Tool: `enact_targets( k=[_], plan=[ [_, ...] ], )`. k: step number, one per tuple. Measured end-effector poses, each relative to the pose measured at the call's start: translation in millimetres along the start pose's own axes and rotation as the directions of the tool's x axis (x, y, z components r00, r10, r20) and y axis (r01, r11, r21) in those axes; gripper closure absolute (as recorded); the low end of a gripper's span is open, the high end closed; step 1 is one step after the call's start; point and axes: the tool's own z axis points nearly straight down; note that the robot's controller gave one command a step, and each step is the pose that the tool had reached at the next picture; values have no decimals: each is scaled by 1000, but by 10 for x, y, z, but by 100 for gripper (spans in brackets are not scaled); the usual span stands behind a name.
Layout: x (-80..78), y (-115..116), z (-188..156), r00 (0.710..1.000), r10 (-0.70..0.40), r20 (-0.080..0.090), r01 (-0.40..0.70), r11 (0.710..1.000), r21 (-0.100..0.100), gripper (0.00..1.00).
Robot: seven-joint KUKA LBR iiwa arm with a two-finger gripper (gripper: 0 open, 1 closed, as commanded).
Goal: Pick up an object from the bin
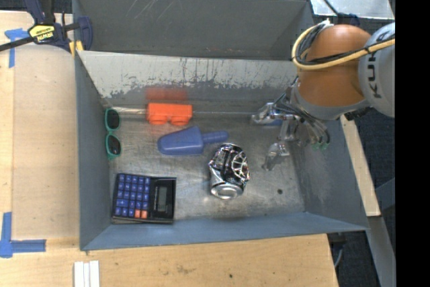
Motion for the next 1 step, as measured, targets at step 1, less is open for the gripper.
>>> enact_targets(
  k=[1],
  plan=[
    [-127, 639, -55, 989, 148, -5, -148, 989, -1, 0]
  ],
)
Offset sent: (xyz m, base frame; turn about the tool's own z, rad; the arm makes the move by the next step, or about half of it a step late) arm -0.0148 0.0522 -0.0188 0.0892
